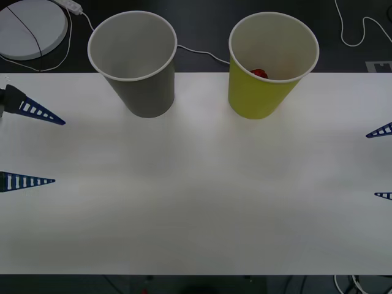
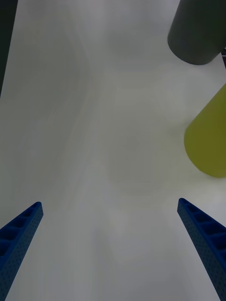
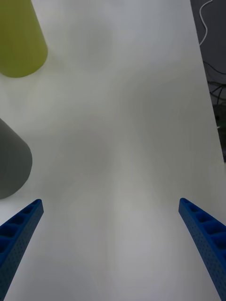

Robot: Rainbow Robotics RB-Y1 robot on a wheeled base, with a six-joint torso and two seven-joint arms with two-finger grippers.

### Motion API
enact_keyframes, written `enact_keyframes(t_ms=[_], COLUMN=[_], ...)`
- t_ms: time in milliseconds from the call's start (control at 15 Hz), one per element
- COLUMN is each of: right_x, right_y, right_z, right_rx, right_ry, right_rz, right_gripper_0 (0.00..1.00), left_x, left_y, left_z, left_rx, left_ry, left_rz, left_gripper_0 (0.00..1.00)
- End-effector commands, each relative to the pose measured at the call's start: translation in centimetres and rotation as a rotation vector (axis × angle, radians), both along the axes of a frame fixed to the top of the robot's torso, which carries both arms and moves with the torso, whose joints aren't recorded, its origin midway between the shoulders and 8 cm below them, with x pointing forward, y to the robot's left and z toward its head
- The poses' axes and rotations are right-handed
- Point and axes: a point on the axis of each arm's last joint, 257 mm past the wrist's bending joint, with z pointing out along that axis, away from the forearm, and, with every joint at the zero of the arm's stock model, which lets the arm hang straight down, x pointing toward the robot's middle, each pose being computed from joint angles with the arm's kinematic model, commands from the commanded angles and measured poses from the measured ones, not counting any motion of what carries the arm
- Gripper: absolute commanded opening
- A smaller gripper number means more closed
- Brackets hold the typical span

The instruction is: Put the can into the green bin and the plastic bottle into the gray bin

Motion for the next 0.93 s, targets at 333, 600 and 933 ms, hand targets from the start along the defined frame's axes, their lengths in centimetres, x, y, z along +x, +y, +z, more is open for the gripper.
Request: enact_keyframes(t_ms=[333, 600, 933], right_x=[0.0, 0.0, 0.0], right_y=[0.0, 0.0, 0.0], right_z=[0.0, 0.0, 0.0], right_rx=[0.0, 0.0, 0.0], right_ry=[0.0, 0.0, 0.0], right_rz=[0.0, 0.0, 0.0], right_gripper_0=[1.0, 1.0, 1.0], left_x=[0.3, 0.4, 0.6], left_y=[-0.9, -1.1, -1.0], left_z=[-1.8, -2.1, -2.2], left_rx=[-0.037, -0.044, -0.036], left_ry=[-0.014, -0.017, -0.021], left_rz=[-0.003, 0.002, 0.005], left_gripper_0=[1.0, 1.0, 1.0])
